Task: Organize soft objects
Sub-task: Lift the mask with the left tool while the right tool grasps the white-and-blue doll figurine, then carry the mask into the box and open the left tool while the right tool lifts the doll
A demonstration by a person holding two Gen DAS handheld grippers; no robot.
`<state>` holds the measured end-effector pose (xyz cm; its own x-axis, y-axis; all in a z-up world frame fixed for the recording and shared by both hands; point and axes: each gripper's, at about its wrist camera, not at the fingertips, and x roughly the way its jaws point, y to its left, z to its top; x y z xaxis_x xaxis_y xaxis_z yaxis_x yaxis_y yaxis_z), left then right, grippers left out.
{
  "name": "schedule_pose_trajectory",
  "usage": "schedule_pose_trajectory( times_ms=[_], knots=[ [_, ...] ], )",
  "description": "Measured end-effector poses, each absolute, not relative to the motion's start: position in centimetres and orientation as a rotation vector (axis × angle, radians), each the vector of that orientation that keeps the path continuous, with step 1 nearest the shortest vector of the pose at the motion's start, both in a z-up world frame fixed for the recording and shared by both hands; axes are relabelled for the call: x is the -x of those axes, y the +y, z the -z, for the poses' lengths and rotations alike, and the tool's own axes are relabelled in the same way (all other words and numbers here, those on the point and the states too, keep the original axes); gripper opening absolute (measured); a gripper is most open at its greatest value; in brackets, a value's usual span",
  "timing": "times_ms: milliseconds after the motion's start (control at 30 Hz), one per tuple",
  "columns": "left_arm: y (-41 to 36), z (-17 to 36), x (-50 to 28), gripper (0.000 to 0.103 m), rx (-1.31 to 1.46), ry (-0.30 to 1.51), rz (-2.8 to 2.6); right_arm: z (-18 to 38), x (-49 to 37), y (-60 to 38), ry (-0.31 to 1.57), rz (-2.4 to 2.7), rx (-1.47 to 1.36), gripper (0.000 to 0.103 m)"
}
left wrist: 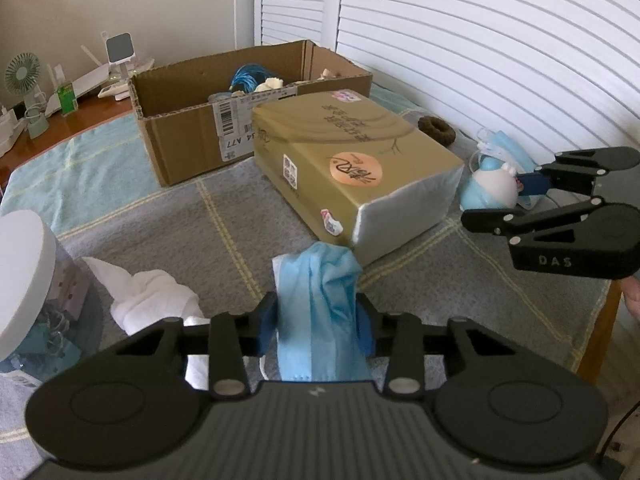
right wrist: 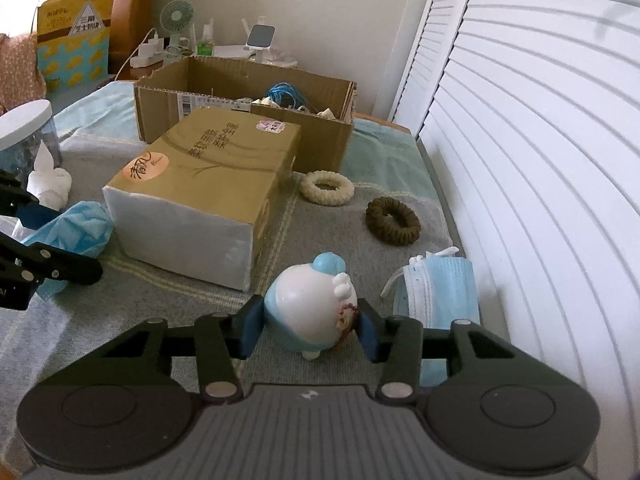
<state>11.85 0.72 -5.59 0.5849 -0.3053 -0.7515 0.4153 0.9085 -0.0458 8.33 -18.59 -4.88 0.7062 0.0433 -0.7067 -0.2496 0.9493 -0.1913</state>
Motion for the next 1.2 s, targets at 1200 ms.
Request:
schedule_pose_trajectory(
  times_ms=[1200],
  knots=[
    [1.8,-4.4,-15.3,0.032,-0.281,0.681,0.476,-1.9,-6.1,-19.2,0.644,-0.274,0.19,0.053]
  ],
)
